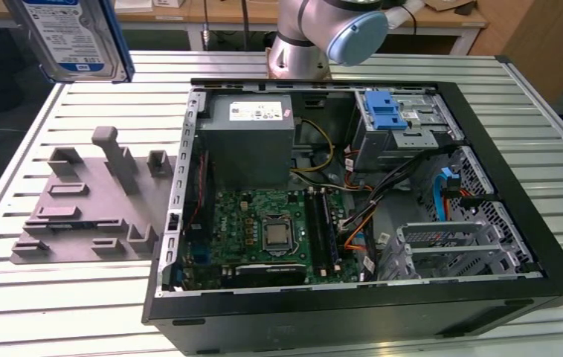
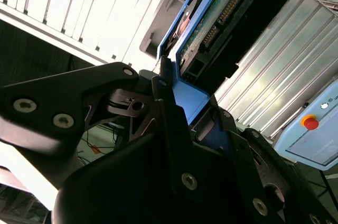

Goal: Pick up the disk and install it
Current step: 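Pick up the disk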

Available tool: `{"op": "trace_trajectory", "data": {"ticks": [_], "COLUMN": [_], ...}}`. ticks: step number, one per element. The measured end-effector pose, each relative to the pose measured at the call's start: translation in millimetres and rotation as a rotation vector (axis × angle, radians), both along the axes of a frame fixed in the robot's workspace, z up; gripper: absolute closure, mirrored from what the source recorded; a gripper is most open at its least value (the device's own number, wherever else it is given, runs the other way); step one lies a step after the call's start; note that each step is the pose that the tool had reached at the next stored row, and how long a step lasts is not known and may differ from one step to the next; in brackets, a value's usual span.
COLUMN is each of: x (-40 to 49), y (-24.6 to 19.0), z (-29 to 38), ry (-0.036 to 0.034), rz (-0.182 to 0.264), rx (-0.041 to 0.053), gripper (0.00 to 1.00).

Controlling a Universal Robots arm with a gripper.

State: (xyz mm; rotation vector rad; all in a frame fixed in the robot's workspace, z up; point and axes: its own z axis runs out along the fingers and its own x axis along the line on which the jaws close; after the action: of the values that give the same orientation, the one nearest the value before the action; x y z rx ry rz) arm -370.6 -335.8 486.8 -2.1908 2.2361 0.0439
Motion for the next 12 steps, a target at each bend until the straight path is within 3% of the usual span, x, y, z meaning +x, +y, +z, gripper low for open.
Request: {"op": "trace_trajectory", "data": {"ticks": [12], "x": [2.7], "y": [0.0], "z": [0.0], "ry": [-0.0001], "rz": [0.000], "rx": [0.0000], "gripper": [0.63]}}
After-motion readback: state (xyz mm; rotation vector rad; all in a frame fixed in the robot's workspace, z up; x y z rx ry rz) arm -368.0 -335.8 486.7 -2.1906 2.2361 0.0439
